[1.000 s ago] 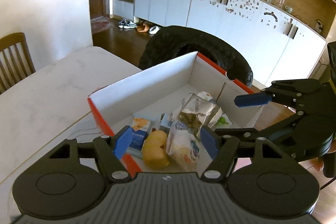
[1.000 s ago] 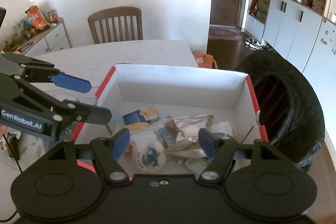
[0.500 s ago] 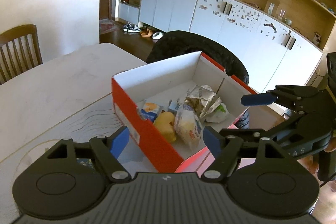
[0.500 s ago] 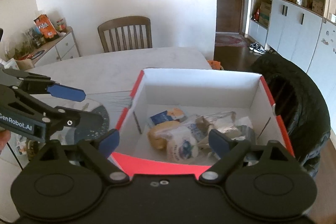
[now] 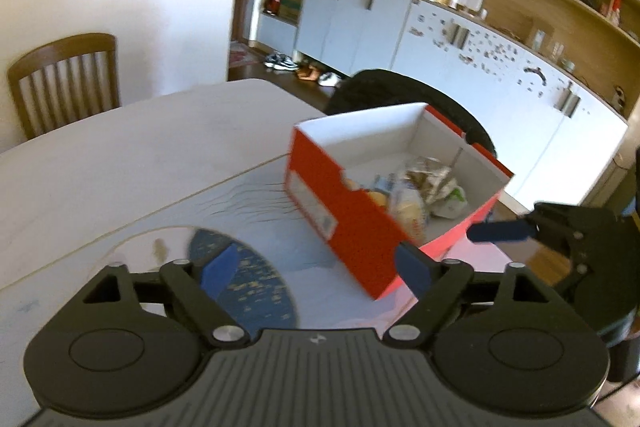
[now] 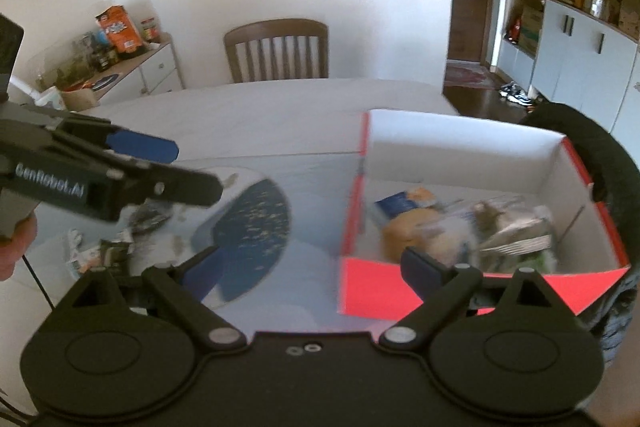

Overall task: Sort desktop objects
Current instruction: 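Withdraw both tools from the box toward the black packet and seaweed bag, then grasp the black snack packet with right tool while left tool grasps the dark seaweed bag, then carry the seaweed bag with left tool while right tool carries the black packet into the shoebox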

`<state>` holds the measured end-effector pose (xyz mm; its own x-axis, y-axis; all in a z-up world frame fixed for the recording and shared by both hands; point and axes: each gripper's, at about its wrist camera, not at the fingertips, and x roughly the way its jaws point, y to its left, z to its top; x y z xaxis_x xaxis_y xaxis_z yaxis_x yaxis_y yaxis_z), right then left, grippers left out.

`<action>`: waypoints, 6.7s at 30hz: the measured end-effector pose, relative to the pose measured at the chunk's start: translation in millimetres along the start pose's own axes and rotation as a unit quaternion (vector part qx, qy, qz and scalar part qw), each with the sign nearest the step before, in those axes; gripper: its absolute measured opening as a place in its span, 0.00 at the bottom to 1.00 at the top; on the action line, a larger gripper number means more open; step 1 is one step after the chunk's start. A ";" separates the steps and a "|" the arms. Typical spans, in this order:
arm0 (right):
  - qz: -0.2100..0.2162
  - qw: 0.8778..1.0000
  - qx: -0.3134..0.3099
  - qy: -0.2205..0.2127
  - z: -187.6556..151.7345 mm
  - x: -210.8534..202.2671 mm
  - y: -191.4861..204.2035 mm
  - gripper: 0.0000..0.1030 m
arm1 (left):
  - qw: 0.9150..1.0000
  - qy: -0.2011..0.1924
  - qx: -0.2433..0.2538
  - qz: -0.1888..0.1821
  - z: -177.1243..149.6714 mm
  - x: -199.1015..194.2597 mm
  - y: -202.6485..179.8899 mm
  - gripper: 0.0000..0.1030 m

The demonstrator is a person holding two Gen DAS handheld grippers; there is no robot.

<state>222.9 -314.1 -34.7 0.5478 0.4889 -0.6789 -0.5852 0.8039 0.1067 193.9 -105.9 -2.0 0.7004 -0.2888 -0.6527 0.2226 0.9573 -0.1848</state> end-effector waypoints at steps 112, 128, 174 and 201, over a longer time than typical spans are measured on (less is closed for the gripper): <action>-0.003 0.999 0.030 0.039 -27.9 45.0 78.4 0.29 | 0.997 0.057 -0.015 0.056 -91.3 -8.9 98.7 0.33; -0.014 0.998 0.052 -0.014 3.4 -11.7 6.3 0.29 | 1.000 0.013 -0.007 0.020 -51.5 -31.9 36.5 0.33; -0.057 0.996 0.059 0.025 56.2 31.3 -216.6 0.28 | 0.993 0.033 0.113 0.002 81.1 156.7 -118.4 0.33; -0.027 0.991 0.073 0.105 71.9 89.0 -242.7 0.33 | 0.974 0.163 0.149 0.043 87.7 252.2 -115.7 0.34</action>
<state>456.7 -441.4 -68.8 0.4310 0.3742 -0.8211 -0.4568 0.8752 0.1590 404.2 -291.0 -80.8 0.4833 -0.1412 -0.8640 0.3940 0.9164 0.0707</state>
